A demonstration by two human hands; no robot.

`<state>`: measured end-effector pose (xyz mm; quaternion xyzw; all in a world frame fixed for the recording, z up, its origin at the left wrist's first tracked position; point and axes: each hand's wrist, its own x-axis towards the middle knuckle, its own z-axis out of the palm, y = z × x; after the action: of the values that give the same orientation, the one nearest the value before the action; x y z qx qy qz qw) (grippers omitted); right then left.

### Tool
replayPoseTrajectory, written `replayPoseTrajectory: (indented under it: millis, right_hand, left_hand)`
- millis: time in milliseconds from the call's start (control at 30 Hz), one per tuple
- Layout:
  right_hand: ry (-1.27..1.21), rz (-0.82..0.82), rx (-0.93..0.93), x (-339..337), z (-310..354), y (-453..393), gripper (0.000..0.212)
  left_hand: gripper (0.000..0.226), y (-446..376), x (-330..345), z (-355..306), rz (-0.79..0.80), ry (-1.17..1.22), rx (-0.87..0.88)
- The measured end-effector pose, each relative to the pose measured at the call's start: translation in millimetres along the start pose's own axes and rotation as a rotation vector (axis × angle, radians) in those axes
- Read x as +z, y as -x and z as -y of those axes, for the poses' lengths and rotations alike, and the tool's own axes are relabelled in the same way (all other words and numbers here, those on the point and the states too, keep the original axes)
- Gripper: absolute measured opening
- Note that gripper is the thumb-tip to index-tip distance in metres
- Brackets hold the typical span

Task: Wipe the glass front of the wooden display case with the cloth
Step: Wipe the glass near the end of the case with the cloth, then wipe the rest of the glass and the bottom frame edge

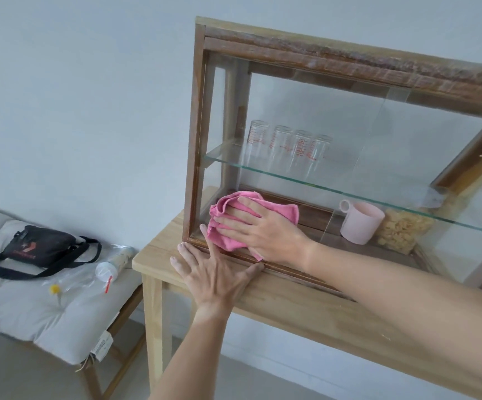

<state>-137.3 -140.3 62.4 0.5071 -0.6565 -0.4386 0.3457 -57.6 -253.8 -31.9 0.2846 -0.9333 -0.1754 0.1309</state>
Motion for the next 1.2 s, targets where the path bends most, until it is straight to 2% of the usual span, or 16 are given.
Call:
replayPoseTrajectory:
  millis: [133, 233, 400, 533, 667, 967, 1033, 1200]
  right_hand:
    - [-0.066, -0.029, 0.083, 1, -13, 58, 0.082]
    - [-0.061, 0.01, 0.076, 3, -20, 96, 0.089]
    - [-0.06, 0.141, -0.047, 10, 2, 88, 0.073]
    - [-0.034, 0.124, -0.042, 6, 19, 58, 0.067]
    - [-0.004, 0.121, 0.037, 1, 24, 69, 0.067]
    - [-0.034, 0.158, 0.113, 6, 13, 169, 0.079]
    - [-0.068, 0.09, 0.198, 0, -12, 174, 0.079]
    - [-0.118, -0.077, 0.644, -19, -103, 158, 0.075]
  left_hand:
    - [0.155, 1, -2, -3, 0.013, -0.011, -0.009]
    - [0.159, 0, -4, -4, 0.021, 0.005, -0.022]
    - [0.16, 0, -3, -4, 0.017, 0.011, -0.025]
    - [0.159, 0, -1, 0, -0.009, -0.015, -0.031]
    - [0.16, 1, -1, -2, -0.006, -0.016, -0.033]
    - [0.168, 2, -3, -3, -0.009, 0.009, -0.054]
    - [0.168, 2, -2, -3, -0.013, 0.012, -0.055]
    - [0.168, 4, -6, -3, 0.015, -0.005, -0.057]
